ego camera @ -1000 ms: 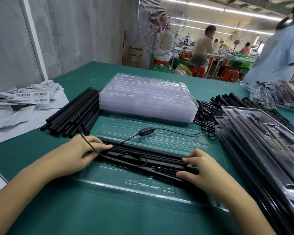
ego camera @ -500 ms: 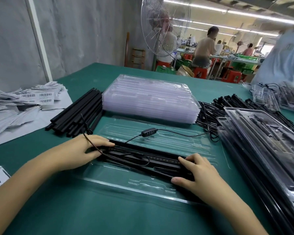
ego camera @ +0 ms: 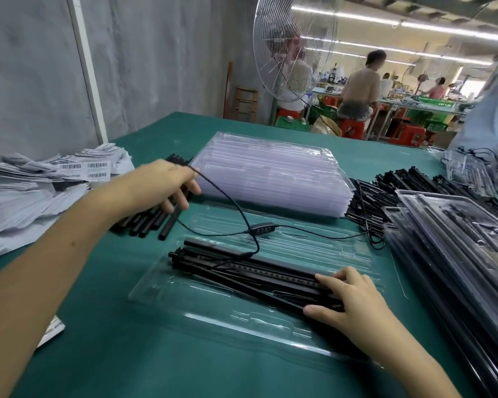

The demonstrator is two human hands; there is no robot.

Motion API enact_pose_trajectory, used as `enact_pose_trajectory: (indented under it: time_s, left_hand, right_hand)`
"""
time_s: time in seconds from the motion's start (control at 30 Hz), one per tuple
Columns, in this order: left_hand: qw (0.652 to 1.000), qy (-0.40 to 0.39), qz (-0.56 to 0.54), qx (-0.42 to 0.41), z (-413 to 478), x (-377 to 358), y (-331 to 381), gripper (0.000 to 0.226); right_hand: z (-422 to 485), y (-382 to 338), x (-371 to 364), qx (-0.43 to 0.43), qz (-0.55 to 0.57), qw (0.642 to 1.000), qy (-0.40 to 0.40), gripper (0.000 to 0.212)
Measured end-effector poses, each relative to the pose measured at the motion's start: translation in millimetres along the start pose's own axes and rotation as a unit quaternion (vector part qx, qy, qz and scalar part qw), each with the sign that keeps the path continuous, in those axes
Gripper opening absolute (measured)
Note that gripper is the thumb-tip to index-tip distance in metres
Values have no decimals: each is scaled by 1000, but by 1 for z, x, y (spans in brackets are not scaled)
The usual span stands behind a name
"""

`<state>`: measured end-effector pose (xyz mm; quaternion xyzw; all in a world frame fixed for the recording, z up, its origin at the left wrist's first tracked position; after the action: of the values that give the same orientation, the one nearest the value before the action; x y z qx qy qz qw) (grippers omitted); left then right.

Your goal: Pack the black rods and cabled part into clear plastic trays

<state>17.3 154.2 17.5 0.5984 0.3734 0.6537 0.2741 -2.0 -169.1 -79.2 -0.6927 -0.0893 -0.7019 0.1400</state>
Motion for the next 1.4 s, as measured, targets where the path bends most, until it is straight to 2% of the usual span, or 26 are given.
enact_pose_trajectory:
  time_s: [0.1,0.2,0.33,0.43,0.53,0.63,0.7,0.77,0.83,0.93,0.97,1.03,1.07,1.1,1.17,1.2,1.23,1.3,1.33,1.4]
  left_hand:
    - [984,104,91,-108,-10,22,47,56]
    - [961,130,91,-225,-23,15,97,44]
    - [934,68,27,-350,-41,-19,156,21]
    - [897,37,60,-436,-54,-52,195,32]
    - [871,-40,54,-488,-70,-94,212,36]
    - [864,-145,61,-478,-77,-135,198,33]
    - [872,-197,33,-448,-77,-147,179,22]
    - [896,-186,-41,-402,-69,-135,157,12]
    - [927,-141,-79,-339,-55,-113,126,9]
    - [963,-139,12,-231,-34,-96,65,12]
    - [966,-154,63,-197,-30,-96,44,13]
    - [965,-157,130,-165,-27,-100,15,11]
    - [965,-148,137,-168,-27,-103,9,9]
    - [964,-144,137,-175,-28,-108,6,10]
    - [958,-152,156,-189,-28,-121,3,21]
    - [953,-155,177,-193,-26,-128,2,26]
    - [949,-156,191,-194,-24,-132,1,28]
    - [952,-160,182,-188,-21,-137,-2,22]
    - [955,-159,168,-186,-22,-138,-4,17]
    - [959,-148,143,-197,-26,-136,-5,10]
  right_hand:
    - [-1,-2,3,5,9,1000,6,74]
    - [-2,-5,4,1,22,1000,4,67]
    - [1,-6,4,-15,40,999,-14,61]
    - [2,-8,3,-29,44,998,-32,64]
    - [2,-9,2,-33,46,998,-41,65]
    - [1,-6,5,-33,94,995,-29,65]
    - [1,-1,9,-35,131,991,-13,58]
    - [2,5,10,-34,143,989,-19,47]
    - [1,16,7,-44,198,979,-28,35]
    - [-2,39,14,-91,283,955,14,25]
    - [-4,48,20,-115,323,939,45,29]
    - [-12,63,36,-163,441,875,119,34]
    - [-19,68,48,-176,471,847,172,33]
    - [-29,69,63,-177,463,836,235,31]
    - [-46,52,96,-133,375,852,340,21]
    - [-49,31,108,-91,321,877,346,12]
    - [-47,7,114,-48,266,909,316,18]
    - [-38,-39,106,28,163,967,195,60]
    - [-36,-58,97,52,125,983,125,74]
    - [-38,-85,79,111,26,992,51,84]
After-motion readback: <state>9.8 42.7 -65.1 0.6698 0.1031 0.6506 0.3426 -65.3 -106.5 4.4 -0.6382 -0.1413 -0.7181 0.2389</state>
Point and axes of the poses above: each hand's wrist, its own z-axis towards the middle knuckle, its own x-axis out of the back of the hand, y = z × x, the point moved 9 cm from there along z, towards the middle knuckle, and after that the axes turned 11 degrees about -z, right-handed, at the moved point
